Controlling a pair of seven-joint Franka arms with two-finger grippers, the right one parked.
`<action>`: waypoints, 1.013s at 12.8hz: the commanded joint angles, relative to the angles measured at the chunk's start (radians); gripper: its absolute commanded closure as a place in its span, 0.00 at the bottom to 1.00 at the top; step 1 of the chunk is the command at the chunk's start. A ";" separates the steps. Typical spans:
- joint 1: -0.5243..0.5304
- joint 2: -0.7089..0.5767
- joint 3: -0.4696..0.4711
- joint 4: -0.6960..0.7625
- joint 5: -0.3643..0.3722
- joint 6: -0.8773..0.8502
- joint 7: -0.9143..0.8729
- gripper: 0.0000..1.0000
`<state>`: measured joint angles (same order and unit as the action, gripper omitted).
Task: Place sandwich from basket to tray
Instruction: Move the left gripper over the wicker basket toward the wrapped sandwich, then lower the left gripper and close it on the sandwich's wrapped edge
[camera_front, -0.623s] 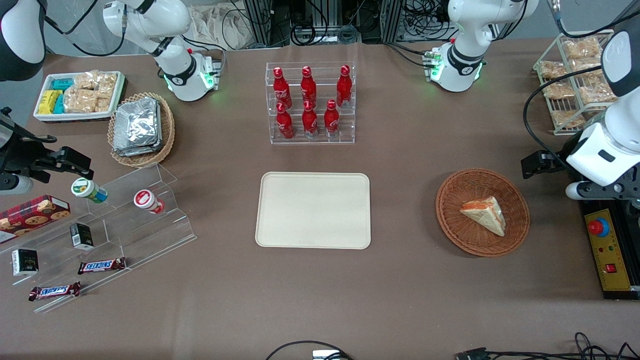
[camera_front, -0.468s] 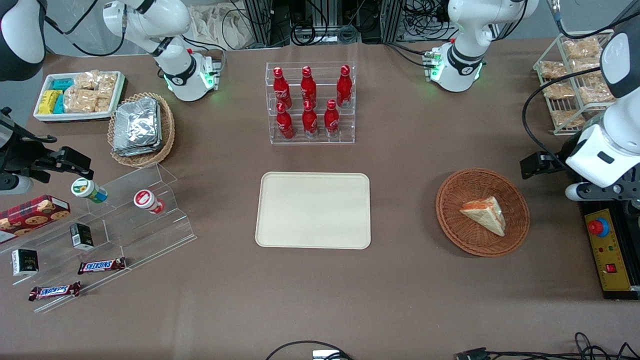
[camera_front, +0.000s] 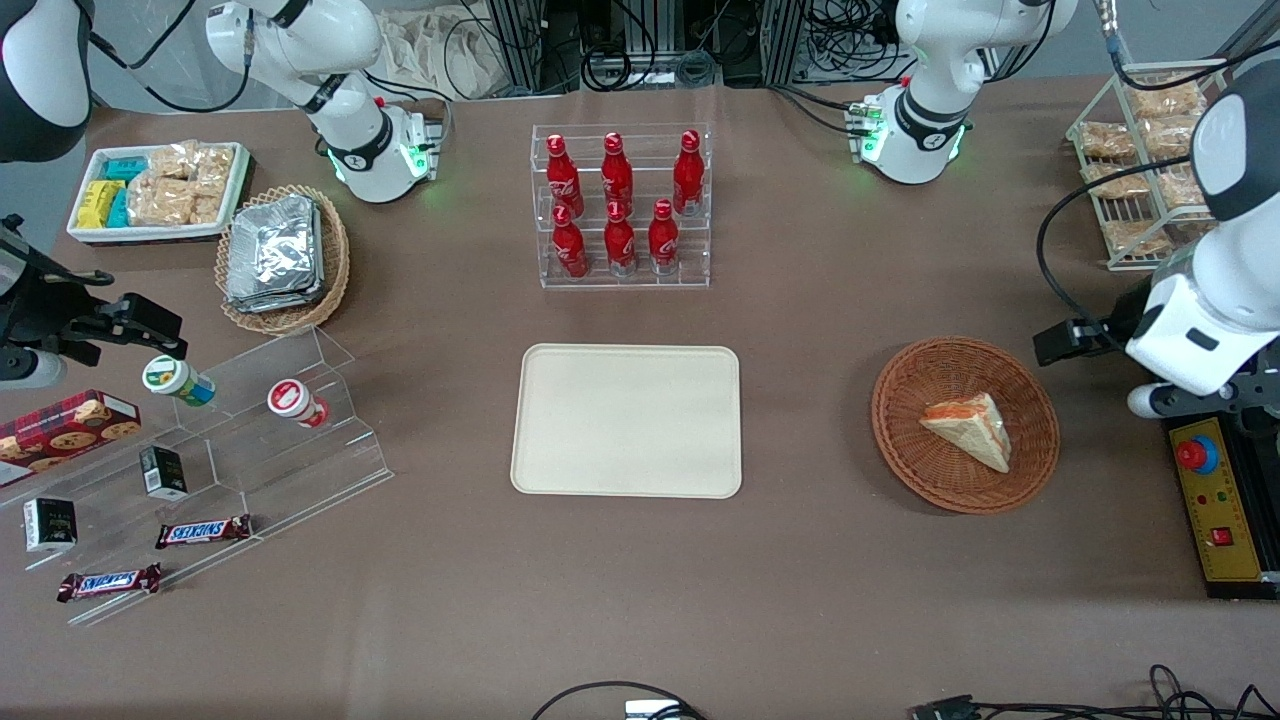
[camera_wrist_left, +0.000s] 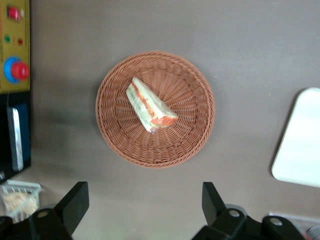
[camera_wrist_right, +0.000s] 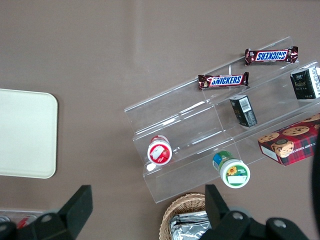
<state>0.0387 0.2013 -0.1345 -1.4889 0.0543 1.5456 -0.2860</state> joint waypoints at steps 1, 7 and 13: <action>0.000 0.000 0.001 -0.095 -0.008 0.090 -0.223 0.00; 0.009 0.006 0.010 -0.428 0.001 0.494 -0.631 0.00; 0.009 0.119 0.046 -0.573 0.005 0.735 -0.748 0.00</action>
<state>0.0465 0.2893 -0.0875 -2.0622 0.0546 2.2498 -1.0007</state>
